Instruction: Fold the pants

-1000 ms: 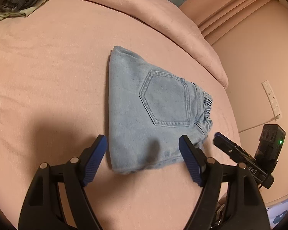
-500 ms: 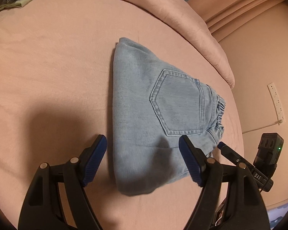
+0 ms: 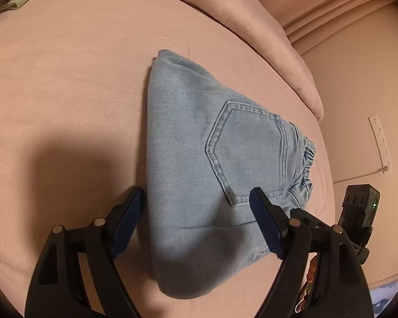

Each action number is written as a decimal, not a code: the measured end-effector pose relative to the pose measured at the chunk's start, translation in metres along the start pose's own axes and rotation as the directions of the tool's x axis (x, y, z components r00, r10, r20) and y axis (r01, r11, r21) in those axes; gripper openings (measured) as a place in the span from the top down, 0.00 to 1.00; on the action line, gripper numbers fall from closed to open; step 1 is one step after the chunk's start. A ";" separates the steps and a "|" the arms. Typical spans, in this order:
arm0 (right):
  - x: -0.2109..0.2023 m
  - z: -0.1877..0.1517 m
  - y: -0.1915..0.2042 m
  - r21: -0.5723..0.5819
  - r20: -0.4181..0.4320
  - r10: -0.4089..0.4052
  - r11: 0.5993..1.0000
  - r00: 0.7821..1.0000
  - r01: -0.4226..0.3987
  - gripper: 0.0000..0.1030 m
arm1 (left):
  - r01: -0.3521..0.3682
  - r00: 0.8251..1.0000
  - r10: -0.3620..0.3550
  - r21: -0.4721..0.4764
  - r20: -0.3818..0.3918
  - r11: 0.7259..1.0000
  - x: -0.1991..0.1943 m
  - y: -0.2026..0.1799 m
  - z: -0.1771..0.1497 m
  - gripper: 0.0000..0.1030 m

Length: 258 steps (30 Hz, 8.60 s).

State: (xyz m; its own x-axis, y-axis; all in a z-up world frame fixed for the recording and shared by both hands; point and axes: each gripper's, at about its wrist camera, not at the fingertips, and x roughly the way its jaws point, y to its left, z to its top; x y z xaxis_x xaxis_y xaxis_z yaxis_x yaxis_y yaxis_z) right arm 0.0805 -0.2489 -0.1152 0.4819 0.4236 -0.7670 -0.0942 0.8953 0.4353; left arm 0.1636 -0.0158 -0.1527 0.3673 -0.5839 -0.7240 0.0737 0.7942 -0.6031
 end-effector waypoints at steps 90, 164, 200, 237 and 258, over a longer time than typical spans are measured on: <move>-0.011 0.038 0.018 0.044 0.125 0.219 0.973 0.968 -0.226 0.07 | 0.043 0.997 -0.046 0.051 0.062 0.998 -0.025 -0.032 0.029 0.23; 0.014 0.092 0.077 -0.076 0.132 0.127 0.990 0.983 -0.118 0.17 | 0.095 0.990 -0.097 0.028 0.103 0.995 -0.066 0.024 0.058 0.34; 0.057 0.117 0.034 -0.006 0.093 0.078 0.997 0.993 -0.078 0.17 | 0.000 1.000 -0.001 0.048 0.024 0.999 -0.016 0.033 0.073 0.34; 0.029 0.101 0.046 -0.144 0.188 -0.292 0.936 0.938 0.320 0.17 | -0.346 0.937 0.334 0.159 0.100 0.925 -0.038 0.013 0.060 0.04; -0.053 0.061 0.058 -0.110 0.216 -0.236 0.958 0.947 0.264 0.12 | -0.460 0.882 0.426 0.175 0.202 0.870 -0.108 -0.034 0.002 0.01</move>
State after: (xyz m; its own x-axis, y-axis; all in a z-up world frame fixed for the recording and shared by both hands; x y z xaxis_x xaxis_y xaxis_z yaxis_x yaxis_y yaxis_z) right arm 0.1026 -0.2274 -0.0210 0.6673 0.1601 -0.7274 -0.0586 0.9849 0.1630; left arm 0.1230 0.0209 -0.0534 0.5430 -0.1428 -0.8275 0.0571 0.9894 -0.1333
